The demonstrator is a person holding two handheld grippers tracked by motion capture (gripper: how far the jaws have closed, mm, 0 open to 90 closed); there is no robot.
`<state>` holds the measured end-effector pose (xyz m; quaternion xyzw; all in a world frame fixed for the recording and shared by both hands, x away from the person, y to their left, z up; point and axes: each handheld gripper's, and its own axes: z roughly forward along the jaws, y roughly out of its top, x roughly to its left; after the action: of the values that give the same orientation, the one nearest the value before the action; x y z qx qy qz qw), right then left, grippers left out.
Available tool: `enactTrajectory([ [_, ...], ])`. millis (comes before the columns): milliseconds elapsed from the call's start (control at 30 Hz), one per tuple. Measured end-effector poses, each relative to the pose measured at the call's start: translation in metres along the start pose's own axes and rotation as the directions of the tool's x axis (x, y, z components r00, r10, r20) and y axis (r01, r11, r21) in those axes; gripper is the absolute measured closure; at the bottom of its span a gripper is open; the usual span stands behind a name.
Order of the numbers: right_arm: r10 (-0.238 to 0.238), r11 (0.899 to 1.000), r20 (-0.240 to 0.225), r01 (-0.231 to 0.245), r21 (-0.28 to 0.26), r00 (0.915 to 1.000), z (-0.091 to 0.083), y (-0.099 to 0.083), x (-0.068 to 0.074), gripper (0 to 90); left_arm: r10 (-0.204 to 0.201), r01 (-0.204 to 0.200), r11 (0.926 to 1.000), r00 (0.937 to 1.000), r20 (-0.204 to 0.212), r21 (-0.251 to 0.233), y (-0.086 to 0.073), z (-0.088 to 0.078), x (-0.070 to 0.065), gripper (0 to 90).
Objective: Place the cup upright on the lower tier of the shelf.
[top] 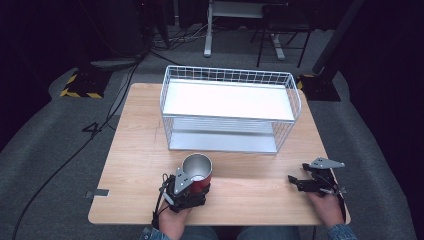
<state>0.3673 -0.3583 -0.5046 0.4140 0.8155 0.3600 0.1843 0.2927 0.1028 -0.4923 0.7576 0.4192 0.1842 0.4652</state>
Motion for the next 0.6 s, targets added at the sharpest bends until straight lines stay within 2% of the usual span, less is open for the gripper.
enactTrajectory([
  [67, -0.002, 1.000, -0.002, 0.002, 0.000, 1.0000, 0.000, 0.000, 0.000, 16.9, 0.014, -0.014, 0.9998, 0.9998, 0.013, -0.015, 0.008, -0.006, -0.001, 17.0],
  [267, -0.003, 1.000, -0.002, 0.003, -0.001, 1.0000, 0.000, 0.000, 0.000, 17.1, 0.049, -0.048, 0.9981, 0.9986, 0.019, -0.037, 0.027, -0.009, -0.002, 17.0],
  [467, -0.002, 1.000, -0.003, 0.002, -0.001, 1.0000, 0.000, 0.000, 0.000, 17.2, 0.057, -0.056, 0.9977, 0.9981, 0.025, -0.040, 0.041, -0.007, 0.002, 17.0],
  [600, -0.002, 1.000, -0.003, 0.002, -0.002, 1.0000, 0.000, 0.000, 0.000, 17.2, 0.051, -0.050, 0.9983, 0.9980, 0.036, -0.028, 0.051, 0.000, 0.006, 17.0],
])
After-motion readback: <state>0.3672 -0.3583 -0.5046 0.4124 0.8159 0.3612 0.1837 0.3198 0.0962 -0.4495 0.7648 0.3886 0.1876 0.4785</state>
